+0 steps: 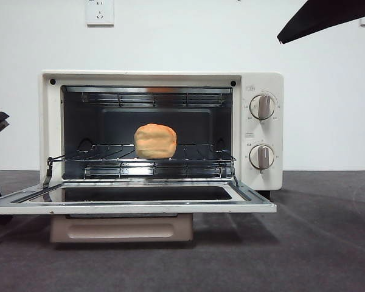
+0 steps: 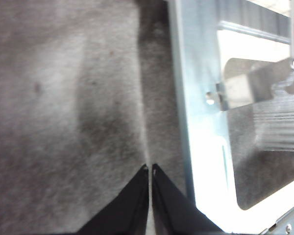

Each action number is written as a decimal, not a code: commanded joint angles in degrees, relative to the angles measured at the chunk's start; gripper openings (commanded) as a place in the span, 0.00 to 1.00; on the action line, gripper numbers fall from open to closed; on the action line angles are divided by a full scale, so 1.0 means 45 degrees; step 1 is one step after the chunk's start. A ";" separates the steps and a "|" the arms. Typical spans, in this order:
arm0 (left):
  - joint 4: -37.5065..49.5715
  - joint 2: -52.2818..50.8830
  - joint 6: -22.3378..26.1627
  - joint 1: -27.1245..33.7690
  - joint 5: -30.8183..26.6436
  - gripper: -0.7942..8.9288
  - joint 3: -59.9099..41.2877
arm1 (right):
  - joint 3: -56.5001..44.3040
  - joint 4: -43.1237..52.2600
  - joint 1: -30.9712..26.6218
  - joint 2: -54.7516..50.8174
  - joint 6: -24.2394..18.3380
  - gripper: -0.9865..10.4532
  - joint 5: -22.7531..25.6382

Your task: The left arm flap open the oven, the right arm pick bread and place it into oven, the left arm flap close the oven

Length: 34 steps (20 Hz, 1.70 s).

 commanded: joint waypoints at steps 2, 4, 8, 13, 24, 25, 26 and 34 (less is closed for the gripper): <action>0.0058 0.0257 0.0092 -0.0049 0.0170 0.10 0.0024 | 0.0117 0.0126 0.0136 0.0053 -0.0053 0.46 0.0015; 0.0112 0.0262 0.0010 -0.0044 0.0947 0.10 0.0024 | 0.0117 0.0126 0.0136 0.0053 -0.0053 0.46 0.0015; 0.0583 0.0267 -0.0500 -0.0044 0.2040 0.10 0.0024 | 0.0117 0.0126 0.0136 0.0053 -0.0053 0.46 0.0019; 0.1263 0.0262 -0.1161 -0.0019 0.2696 0.10 0.0029 | 0.0117 0.0126 0.0136 0.0053 -0.0019 0.46 0.0015; 0.4333 0.0199 -0.3478 0.0947 0.3633 0.10 0.0034 | 0.0117 0.0117 0.0136 0.0053 0.0233 0.46 0.0015; 0.4731 0.0199 -0.3798 0.1001 0.3706 0.10 0.0034 | 0.0117 0.0117 0.0136 0.0053 0.0238 0.46 0.0015; 0.5328 0.0199 -0.4235 0.1020 0.3769 0.10 0.0034 | 0.0117 0.0117 0.0136 0.0053 0.0238 0.46 0.0015; 0.8398 0.0160 -0.6183 0.1020 0.3832 0.10 0.0034 | 0.0117 0.0112 0.0136 0.0053 0.0238 0.46 0.0019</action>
